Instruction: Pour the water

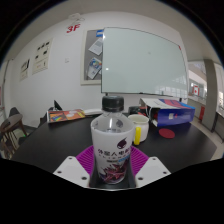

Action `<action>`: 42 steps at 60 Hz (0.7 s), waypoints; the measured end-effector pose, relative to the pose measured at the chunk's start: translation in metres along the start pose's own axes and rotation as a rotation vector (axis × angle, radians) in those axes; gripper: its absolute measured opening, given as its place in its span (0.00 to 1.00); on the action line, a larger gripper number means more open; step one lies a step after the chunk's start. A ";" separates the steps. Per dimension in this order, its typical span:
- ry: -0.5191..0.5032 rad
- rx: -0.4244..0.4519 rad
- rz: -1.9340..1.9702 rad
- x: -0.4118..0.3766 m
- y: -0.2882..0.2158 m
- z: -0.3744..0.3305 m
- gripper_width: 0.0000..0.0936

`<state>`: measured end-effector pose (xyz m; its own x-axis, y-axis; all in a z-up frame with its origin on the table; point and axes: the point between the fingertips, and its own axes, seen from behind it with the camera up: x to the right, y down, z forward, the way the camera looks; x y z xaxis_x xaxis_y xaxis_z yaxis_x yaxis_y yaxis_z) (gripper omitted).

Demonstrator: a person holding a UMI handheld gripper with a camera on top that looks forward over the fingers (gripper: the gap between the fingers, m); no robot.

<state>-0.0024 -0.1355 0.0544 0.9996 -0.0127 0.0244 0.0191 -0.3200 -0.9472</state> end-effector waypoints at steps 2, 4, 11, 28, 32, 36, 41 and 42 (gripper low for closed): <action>0.008 0.004 -0.008 0.001 0.000 0.000 0.45; 0.013 0.007 -0.020 0.002 -0.001 0.000 0.42; 0.005 -0.010 -0.066 0.000 -0.001 -0.004 0.42; -0.225 0.141 0.175 -0.070 -0.130 -0.004 0.42; -0.312 0.166 0.370 -0.085 -0.172 0.001 0.42; -0.430 0.184 0.607 -0.086 -0.208 0.008 0.42; -0.558 0.165 0.934 -0.082 -0.238 0.025 0.42; -0.581 0.162 1.001 -0.079 -0.242 0.029 0.42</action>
<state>-0.0852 -0.0299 0.2728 0.4277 0.2580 -0.8664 -0.8221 -0.2876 -0.4914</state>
